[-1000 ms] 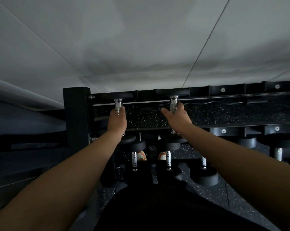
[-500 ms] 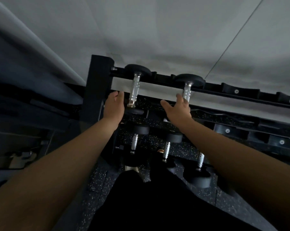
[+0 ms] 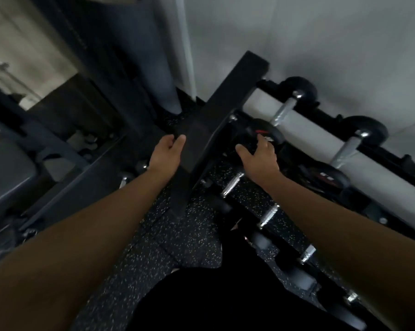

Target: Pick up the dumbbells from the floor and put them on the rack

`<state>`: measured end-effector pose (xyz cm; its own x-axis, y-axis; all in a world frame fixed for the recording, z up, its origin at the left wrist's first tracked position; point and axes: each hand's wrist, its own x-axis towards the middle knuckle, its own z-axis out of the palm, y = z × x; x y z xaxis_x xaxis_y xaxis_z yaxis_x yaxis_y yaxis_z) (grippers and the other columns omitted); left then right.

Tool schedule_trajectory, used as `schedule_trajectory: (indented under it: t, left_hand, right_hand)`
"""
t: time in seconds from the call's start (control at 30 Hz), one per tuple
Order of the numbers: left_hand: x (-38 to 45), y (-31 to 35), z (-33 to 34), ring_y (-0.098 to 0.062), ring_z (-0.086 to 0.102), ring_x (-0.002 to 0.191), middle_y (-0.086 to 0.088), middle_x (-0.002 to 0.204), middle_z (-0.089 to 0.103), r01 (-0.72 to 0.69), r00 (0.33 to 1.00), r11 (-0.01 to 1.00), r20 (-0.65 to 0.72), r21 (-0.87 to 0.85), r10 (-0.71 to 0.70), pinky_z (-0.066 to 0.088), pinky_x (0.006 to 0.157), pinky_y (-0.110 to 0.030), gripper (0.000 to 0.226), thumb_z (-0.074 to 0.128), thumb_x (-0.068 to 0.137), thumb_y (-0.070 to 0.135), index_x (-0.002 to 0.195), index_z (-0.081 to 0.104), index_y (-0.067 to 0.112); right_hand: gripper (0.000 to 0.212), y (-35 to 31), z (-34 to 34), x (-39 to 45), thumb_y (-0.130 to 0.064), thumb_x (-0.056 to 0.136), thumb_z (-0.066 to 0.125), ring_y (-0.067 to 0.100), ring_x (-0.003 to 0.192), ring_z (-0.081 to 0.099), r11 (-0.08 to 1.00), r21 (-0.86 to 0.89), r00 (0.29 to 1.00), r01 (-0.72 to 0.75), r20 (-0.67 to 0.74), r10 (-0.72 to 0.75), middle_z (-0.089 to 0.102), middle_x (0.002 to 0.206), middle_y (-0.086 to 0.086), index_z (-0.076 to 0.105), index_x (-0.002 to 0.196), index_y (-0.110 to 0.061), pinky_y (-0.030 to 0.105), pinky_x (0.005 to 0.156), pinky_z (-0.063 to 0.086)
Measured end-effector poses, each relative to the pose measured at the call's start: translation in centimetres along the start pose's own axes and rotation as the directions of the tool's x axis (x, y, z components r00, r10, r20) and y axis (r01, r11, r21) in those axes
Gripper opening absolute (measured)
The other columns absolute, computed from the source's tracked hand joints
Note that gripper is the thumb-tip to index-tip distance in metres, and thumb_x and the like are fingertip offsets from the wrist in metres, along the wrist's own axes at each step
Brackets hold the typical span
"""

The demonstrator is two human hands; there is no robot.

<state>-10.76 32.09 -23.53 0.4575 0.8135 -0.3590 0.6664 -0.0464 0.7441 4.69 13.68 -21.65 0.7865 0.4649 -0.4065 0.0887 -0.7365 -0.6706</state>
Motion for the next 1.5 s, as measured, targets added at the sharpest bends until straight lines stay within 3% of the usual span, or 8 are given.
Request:
schedule_trajectory:
  t: [0.17,0.4,0.57,0.7,0.9,1.13,1.5]
  left_hand:
    - [-5.7,-9.5,-7.7,-0.021,0.051,0.124,-0.004,0.142,0.053,0.025,0.999,0.999,-0.034,0.043,-0.024,0.034,0.09,-0.027,0.073,0.047,0.089,0.066,0.146,0.042,0.02]
    - [-12.6,-20.0,-16.3,-0.026,0.051,0.129,-0.008,0.142,0.055,0.115,0.987,0.983,-0.132,0.144,-0.096,0.039,0.107,-0.046,0.076,0.042,0.087,0.071,0.142,0.047,0.019]
    - [-14.6,-24.3,-20.0,-0.03,0.042,0.135,-0.012,0.142,0.053,0.123,0.976,0.944,-0.208,0.305,-0.06,0.027,0.113,-0.049,0.068,0.04,0.093,0.064,0.142,0.047,0.017]
    - [-14.3,-26.2,-21.6,-0.031,0.025,0.147,-0.01,0.153,0.042,0.134,0.98,0.897,-0.19,0.421,-0.058,0.015,0.117,-0.054,0.07,0.035,0.094,0.065,0.145,0.043,0.017]
    - [-10.6,-27.8,-22.7,-0.035,0.021,0.148,-0.012,0.155,0.04,0.141,0.986,0.881,-0.143,0.452,-0.084,0.012,0.117,-0.055,0.063,0.036,0.095,0.063,0.14,0.047,0.02]
    - [-3.2,-29.5,-25.2,-0.03,0.011,0.151,-0.009,0.161,0.029,0.262,0.963,0.826,-0.077,0.499,-0.259,0.008,0.12,-0.05,0.069,0.036,0.095,0.064,0.149,0.035,0.02]
    - [10.1,-35.2,-26.9,-0.032,0.024,0.146,-0.011,0.154,0.04,0.198,0.962,0.789,0.039,0.582,-0.27,0.018,0.117,-0.05,0.061,0.045,0.096,0.055,0.142,0.045,0.014]
  right_hand:
    - [0.085,-2.5,8.1,-6.5,-0.057,0.091,0.054,0.037,0.145,0.018,0.984,-0.112,0.985,0.142,0.116,-0.129,0.02,0.161,0.015,0.018,0.155,-0.014,0.05,0.114,0.025]
    - [0.083,-4.8,16.9,-13.5,-0.052,0.093,0.056,0.037,0.144,0.021,0.944,-0.173,0.938,0.281,0.257,-0.233,0.024,0.158,0.02,0.021,0.153,-0.007,0.047,0.116,0.02]
    - [0.084,-6.7,20.5,-15.8,-0.054,0.093,0.054,0.038,0.145,0.019,0.914,-0.214,0.906,0.346,0.329,-0.266,0.022,0.159,0.018,0.019,0.155,-0.01,0.048,0.116,0.022]
    - [0.082,-8.1,22.5,-15.7,-0.053,0.094,0.052,0.036,0.145,0.018,0.87,-0.273,0.879,0.41,0.373,-0.297,0.024,0.159,0.019,0.021,0.154,-0.007,0.046,0.117,0.021]
    - [0.081,-9.9,26.3,-12.5,-0.052,0.095,0.052,0.036,0.146,0.014,0.812,-0.333,0.833,0.48,0.464,-0.302,0.022,0.159,0.02,0.02,0.154,-0.007,0.046,0.118,0.018]
    - [0.081,-12.9,31.8,-6.6,-0.053,0.094,0.05,0.036,0.148,0.01,0.767,-0.387,0.787,0.511,0.57,-0.236,0.018,0.16,0.02,0.018,0.155,-0.01,0.048,0.119,0.016]
    - [0.082,-15.6,42.7,1.9,-0.056,0.095,0.047,0.036,0.146,0.013,0.737,-0.473,0.792,0.482,0.595,-0.136,0.02,0.159,0.021,0.016,0.154,-0.009,0.047,0.117,0.015]
